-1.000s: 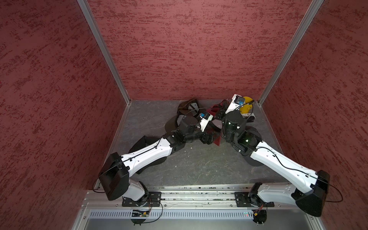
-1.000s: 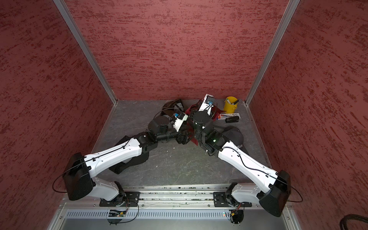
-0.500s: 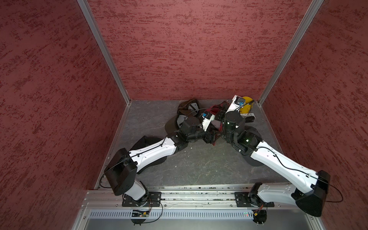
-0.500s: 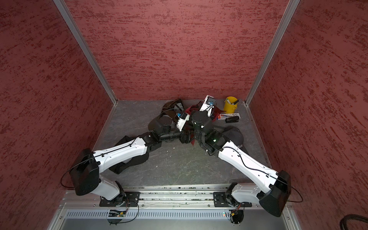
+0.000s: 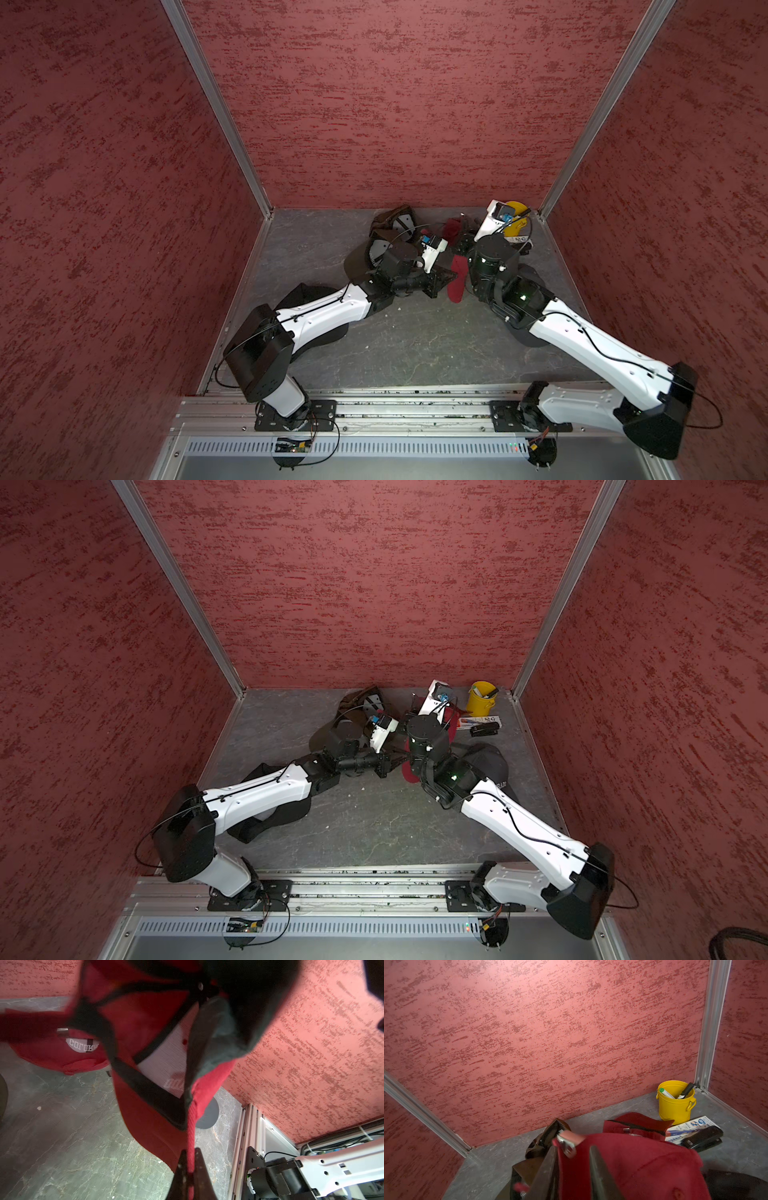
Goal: Open the adjustable buckle of the baseball cap
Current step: Place the baseball cap at the center of the board.
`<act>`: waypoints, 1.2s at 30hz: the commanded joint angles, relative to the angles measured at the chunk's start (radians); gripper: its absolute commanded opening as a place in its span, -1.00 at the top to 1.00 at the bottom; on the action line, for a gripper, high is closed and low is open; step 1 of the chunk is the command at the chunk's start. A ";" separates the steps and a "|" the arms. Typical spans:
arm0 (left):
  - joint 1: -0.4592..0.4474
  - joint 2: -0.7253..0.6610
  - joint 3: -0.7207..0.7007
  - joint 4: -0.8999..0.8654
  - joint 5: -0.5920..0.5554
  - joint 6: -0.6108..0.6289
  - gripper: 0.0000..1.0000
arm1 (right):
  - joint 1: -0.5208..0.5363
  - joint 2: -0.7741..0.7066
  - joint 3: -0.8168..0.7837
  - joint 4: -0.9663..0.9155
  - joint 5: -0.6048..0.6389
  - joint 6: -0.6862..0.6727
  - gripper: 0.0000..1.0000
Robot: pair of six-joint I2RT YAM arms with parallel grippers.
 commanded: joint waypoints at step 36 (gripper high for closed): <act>-0.218 0.421 -0.309 0.812 -0.296 -0.652 1.00 | -0.046 -0.373 -0.154 -0.254 -0.079 -0.203 -0.37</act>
